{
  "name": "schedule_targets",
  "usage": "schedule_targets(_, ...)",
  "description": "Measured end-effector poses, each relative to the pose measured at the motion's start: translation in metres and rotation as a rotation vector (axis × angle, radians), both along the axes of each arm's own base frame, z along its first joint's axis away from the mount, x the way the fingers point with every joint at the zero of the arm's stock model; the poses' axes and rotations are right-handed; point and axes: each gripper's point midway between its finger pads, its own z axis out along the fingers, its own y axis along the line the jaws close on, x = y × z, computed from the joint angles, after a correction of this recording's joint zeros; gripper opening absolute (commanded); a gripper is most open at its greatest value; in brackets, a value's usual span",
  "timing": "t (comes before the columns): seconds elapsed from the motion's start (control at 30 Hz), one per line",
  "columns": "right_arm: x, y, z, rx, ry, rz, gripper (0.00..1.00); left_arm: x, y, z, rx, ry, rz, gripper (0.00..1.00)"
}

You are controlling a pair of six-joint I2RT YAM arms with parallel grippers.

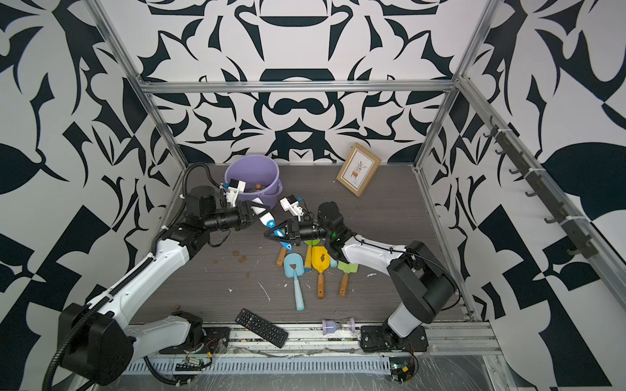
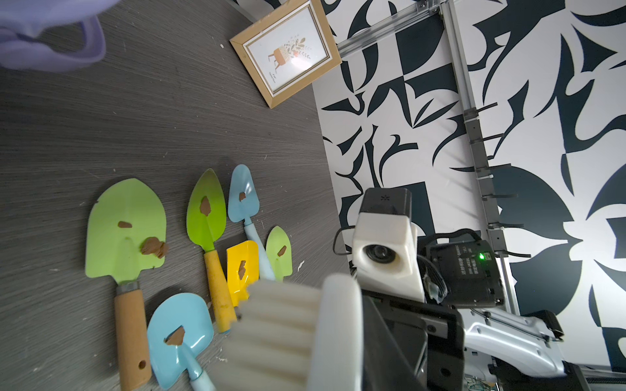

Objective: Brush the soil off the hand trowel and place it into the bucket
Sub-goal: Adjust the brush.

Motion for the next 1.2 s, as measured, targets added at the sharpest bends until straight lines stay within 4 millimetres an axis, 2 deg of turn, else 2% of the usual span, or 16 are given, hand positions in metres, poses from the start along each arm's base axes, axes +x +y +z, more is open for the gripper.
schedule_targets(0.23,0.014,-0.013,-0.022,-0.277,-0.074,-0.126,0.51,-0.003,-0.004,-0.002,-0.005,0.008,-0.027,0.0)
schedule_targets(0.3,0.016,-0.02,-0.025,-0.343,-0.115,-0.156,0.53,-0.002,-0.006,-0.004,-0.007,0.017,-0.034,0.0)
schedule_targets(0.6,0.019,-0.042,-0.042,-0.555,-0.258,-0.223,0.52,0.001,-0.006,-0.026,0.041,0.115,-0.011,0.0)
schedule_targets(0.77,0.012,-0.042,-0.041,-0.654,-0.382,-0.224,0.5,0.0,-0.004,-0.025,0.057,0.151,-0.002,0.0)
schedule_targets(0.9,0.005,-0.042,-0.049,-0.715,-0.447,-0.211,0.46,0.001,-0.003,-0.024,0.063,0.165,0.004,0.0)
schedule_targets(1.2,0.007,-0.045,-0.049,-0.747,-0.514,-0.224,0.43,0.0,-0.003,-0.03,0.066,0.204,0.008,0.0)
